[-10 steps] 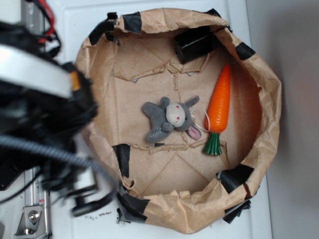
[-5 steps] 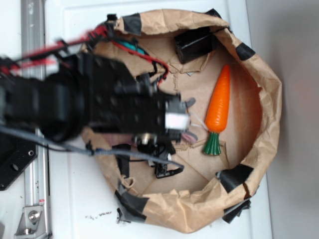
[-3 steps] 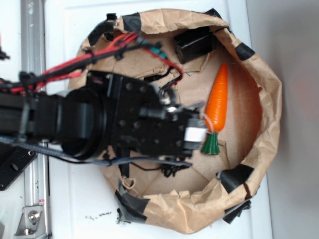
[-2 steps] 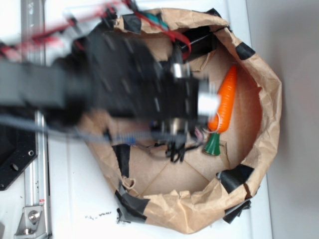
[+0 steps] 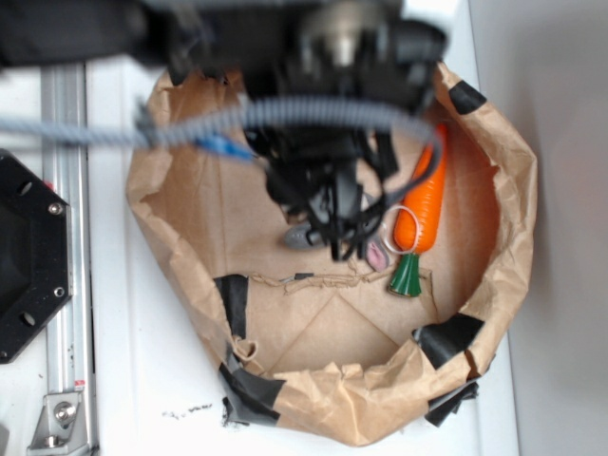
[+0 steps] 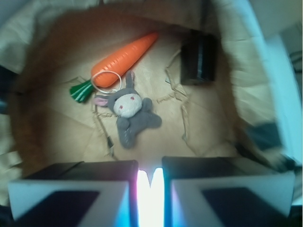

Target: Grab the gray animal.

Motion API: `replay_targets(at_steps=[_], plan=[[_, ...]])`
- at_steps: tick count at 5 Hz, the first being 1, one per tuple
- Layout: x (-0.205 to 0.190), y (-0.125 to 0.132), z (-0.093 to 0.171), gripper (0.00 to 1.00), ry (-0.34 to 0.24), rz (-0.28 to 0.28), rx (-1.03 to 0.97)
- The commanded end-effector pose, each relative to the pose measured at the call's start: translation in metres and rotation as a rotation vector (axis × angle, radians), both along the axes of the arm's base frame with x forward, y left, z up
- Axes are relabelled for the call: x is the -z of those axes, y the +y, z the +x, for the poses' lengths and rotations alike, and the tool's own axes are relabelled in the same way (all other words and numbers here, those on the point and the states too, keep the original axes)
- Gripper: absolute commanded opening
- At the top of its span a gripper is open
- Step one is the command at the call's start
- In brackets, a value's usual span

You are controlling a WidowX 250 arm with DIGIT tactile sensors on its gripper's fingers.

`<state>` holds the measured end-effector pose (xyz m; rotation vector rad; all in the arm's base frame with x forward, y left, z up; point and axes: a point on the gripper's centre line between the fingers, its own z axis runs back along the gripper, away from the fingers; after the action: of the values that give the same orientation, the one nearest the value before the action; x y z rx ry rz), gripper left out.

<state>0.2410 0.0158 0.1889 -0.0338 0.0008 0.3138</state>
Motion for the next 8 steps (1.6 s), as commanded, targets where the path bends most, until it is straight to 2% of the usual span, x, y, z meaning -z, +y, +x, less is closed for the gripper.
replay_targets(at_steps=[1,2,4,5,6,7,8], plan=[[0.0,0.0,0.02,1.0,-0.152,0.006,0.206],[0.049,-0.01,0.032,1.0,-0.126,-0.035,0.332],[0.13,-0.018,0.032,1.0,0.016,0.037,0.408],[0.164,-0.018,0.034,1.0,0.042,0.165,0.383],[0.173,-0.02,0.042,0.98,0.057,0.233,0.382],[0.143,-0.011,0.044,0.0,0.037,0.108,0.408],[0.094,-0.004,0.04,0.0,-0.068,-0.019,0.434]])
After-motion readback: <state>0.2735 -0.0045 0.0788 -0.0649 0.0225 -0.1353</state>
